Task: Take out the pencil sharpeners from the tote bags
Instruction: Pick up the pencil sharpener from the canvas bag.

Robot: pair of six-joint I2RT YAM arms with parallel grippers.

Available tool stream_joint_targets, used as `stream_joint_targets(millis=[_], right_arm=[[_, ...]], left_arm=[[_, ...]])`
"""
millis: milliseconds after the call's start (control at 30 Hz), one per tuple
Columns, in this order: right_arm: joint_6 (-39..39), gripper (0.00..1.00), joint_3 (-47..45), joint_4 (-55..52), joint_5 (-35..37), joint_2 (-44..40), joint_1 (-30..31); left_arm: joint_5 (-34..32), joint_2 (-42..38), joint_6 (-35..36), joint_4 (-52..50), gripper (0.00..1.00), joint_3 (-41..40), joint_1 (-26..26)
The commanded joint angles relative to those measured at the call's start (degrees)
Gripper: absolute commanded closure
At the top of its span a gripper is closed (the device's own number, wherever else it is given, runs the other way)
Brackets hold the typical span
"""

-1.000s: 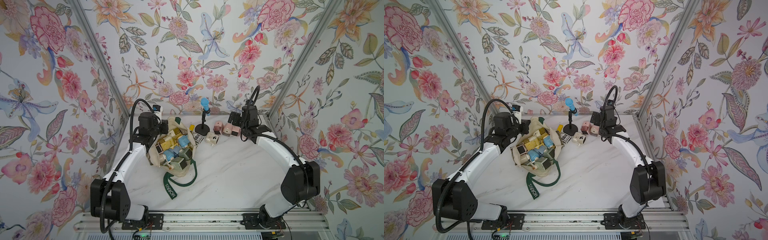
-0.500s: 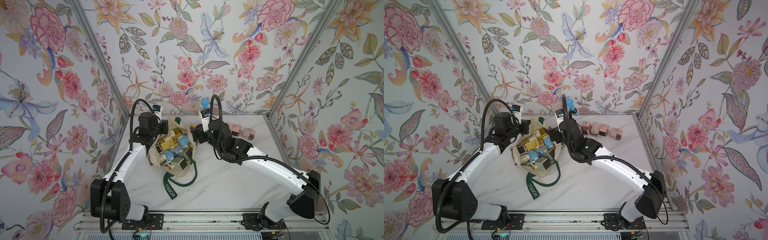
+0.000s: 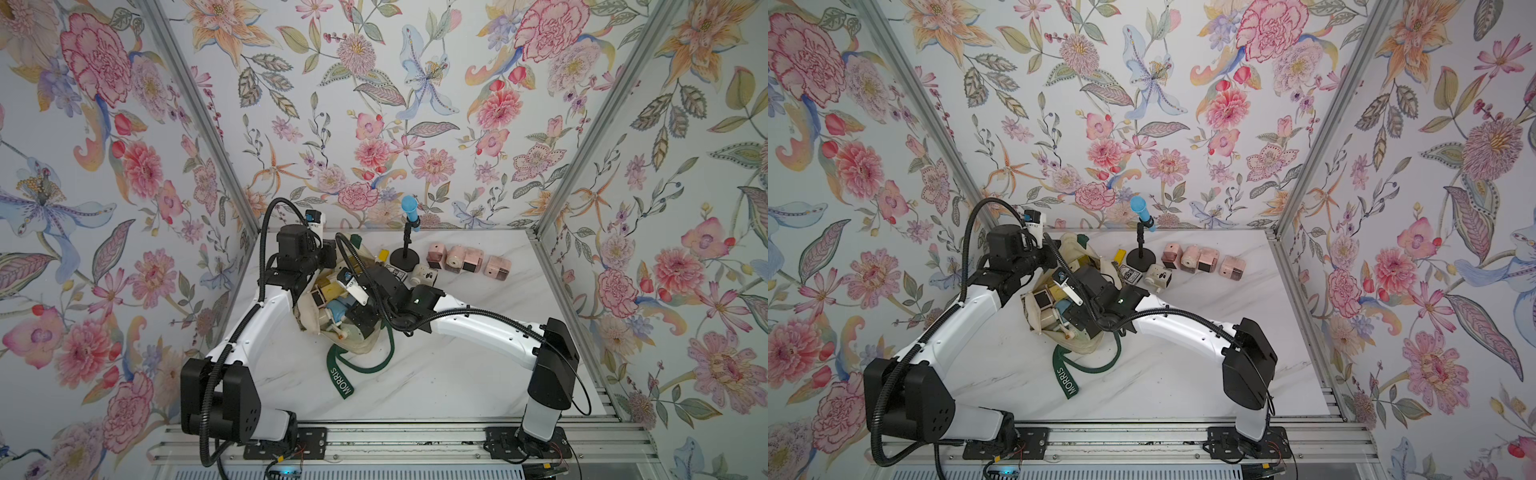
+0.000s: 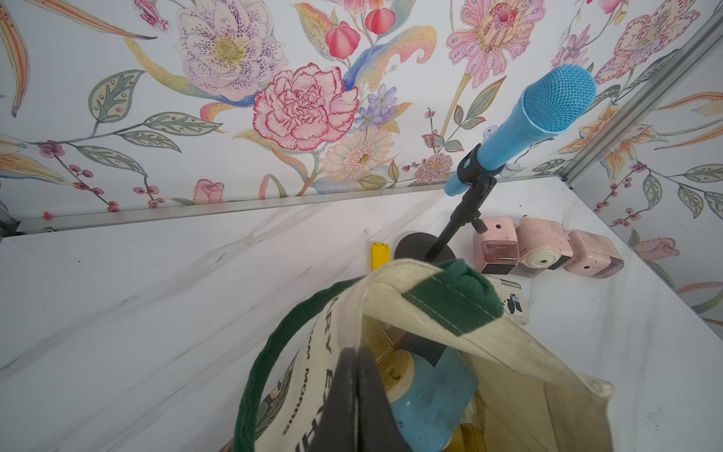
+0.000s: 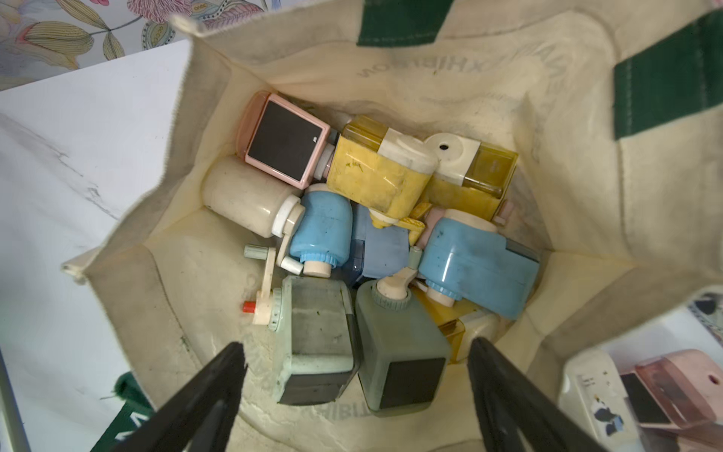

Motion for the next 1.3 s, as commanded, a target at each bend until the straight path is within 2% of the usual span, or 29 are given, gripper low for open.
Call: stream_joint_targets(millis=[0,200,400,667,967,1267], right_arm=[[2.86,0.13,0.73,-2.87,-7.55,0.46,-0.59],[6.70,0.18,-3.55,-3.67,-9.91,1.40,-1.59],[8.83,0.21,-7.18,-0.70,-9.12,3.19,-1.30],[11.12,0.18,-5.96,-0.69,-5.57,7.25,-1.52],[11.81,0.15,-4.67,-1.59,-5.53,10.35,-1.95],[10.57,0.18,-2.19,-2.38,-8.00,14.04,-1.78]], left_arm=[[-0.25,-2.12,0.25,2.44,1.00,0.54,0.07],[-0.12,-2.22,0.16,2.31,1.00,0.51,0.10],[-0.38,-2.41,0.36,2.32,1.00,0.39,0.02],[-0.40,-2.59,0.42,2.34,1.00,0.44,-0.01],[-0.16,-2.69,0.24,2.45,1.00,0.39,0.02],[-0.10,-2.85,0.25,2.49,1.00,0.28,-0.03]])
